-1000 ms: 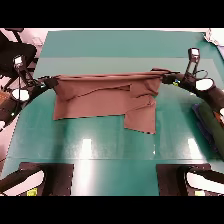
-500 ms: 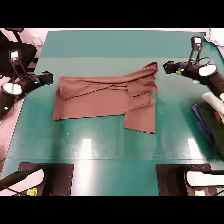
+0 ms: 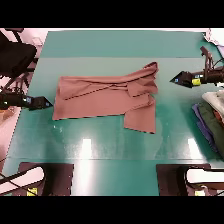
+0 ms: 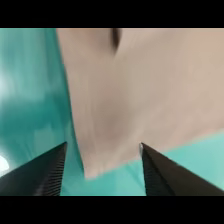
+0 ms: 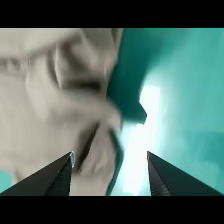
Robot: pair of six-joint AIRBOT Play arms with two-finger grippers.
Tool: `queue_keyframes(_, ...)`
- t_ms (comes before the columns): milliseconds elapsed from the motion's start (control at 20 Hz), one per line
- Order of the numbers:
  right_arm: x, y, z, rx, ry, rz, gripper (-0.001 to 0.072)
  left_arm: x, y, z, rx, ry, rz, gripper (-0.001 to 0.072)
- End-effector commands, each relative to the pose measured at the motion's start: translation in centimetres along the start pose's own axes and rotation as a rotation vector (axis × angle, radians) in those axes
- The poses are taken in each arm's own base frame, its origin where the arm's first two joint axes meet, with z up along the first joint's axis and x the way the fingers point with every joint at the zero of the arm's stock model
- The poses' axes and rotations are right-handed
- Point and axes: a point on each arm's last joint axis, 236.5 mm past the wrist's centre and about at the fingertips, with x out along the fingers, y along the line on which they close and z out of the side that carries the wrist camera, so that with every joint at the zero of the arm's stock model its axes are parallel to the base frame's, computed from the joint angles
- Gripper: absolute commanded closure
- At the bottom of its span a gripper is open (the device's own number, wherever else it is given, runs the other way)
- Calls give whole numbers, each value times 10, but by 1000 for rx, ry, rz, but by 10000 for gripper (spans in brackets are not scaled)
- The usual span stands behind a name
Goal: Fold the shirts.
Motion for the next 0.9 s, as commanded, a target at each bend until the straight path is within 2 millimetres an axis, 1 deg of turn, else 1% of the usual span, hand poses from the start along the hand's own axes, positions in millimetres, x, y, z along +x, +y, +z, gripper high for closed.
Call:
queue_keyframes(0, 5, 8, -39, 46, 133, 65, 192, 24, -9, -47, -94, 199, -127, 174)
queue_keyframes(100, 9, 7, -49, 61, 156, 72, 192, 34, -12, -45, -105, 196, -170, 174)
queue_keyframes(200, 11, 6, -54, 72, 170, 77, 192, 42, -4, -45, -115, 202, -158, 173)
queue_keyframes(350, 10, 7, -57, 72, 179, 82, 192, 53, -1, -52, -143, 233, -173, 174)
queue_keyframes(450, 10, 8, -58, 72, 183, 84, 192, 55, 2, -50, -141, 224, -167, 174)
queue_keyframes(600, 10, 8, -58, 64, 183, 84, 192, 47, 0, -46, -110, 240, -172, 173)
queue_keyframes(750, 10, 7, -57, 60, 178, 82, 192, 28, -4, -43, -79, 285, -169, 174)
queue_keyframes(850, 10, 7, -57, 56, 176, 81, 192, 16, 4, -39, -61, 282, -109, 173)
